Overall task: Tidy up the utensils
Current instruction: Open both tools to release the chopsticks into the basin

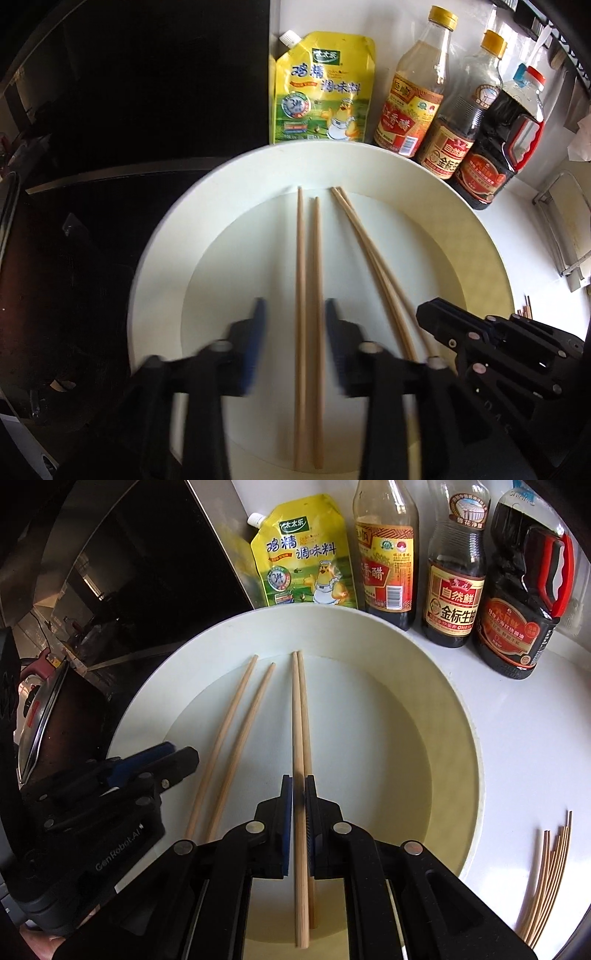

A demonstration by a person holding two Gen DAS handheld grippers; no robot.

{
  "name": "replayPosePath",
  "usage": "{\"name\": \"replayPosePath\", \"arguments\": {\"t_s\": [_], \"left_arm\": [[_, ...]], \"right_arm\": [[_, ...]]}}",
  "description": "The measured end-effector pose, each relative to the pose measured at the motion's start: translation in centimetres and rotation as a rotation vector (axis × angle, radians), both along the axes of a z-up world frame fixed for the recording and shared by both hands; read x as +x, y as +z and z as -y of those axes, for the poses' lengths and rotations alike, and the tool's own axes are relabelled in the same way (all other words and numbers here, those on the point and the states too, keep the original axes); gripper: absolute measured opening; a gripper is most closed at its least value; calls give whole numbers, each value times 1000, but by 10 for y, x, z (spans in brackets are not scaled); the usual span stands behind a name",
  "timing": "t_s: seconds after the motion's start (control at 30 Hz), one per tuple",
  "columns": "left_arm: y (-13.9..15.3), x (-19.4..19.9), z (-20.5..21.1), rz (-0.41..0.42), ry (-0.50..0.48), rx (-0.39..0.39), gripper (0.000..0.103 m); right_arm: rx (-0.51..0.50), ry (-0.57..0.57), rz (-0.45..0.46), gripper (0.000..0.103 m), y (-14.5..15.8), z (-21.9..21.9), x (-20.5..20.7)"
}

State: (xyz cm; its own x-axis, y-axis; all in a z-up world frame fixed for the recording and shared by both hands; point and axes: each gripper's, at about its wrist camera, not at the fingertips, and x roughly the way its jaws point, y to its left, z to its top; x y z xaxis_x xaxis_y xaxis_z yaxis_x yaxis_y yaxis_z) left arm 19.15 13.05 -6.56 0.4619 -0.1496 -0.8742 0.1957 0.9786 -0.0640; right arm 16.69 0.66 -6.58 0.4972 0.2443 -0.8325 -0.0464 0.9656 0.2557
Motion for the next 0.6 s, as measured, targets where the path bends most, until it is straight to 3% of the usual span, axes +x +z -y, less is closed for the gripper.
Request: {"name": "replayPosePath", "arguments": {"t_s": [0.03,0.3,0.6], "left_arm": [[2,-1,-1,13,4,-1,55],[12,-6,-12,22,45,-12,56],[27,-31,-15,50,70,10,67]], "right_arm": [[-5,-3,12,15,2,1,0],[-25,-15,38,16,14,9,-14],[-38,-2,45,16,26,17,-39]]}}
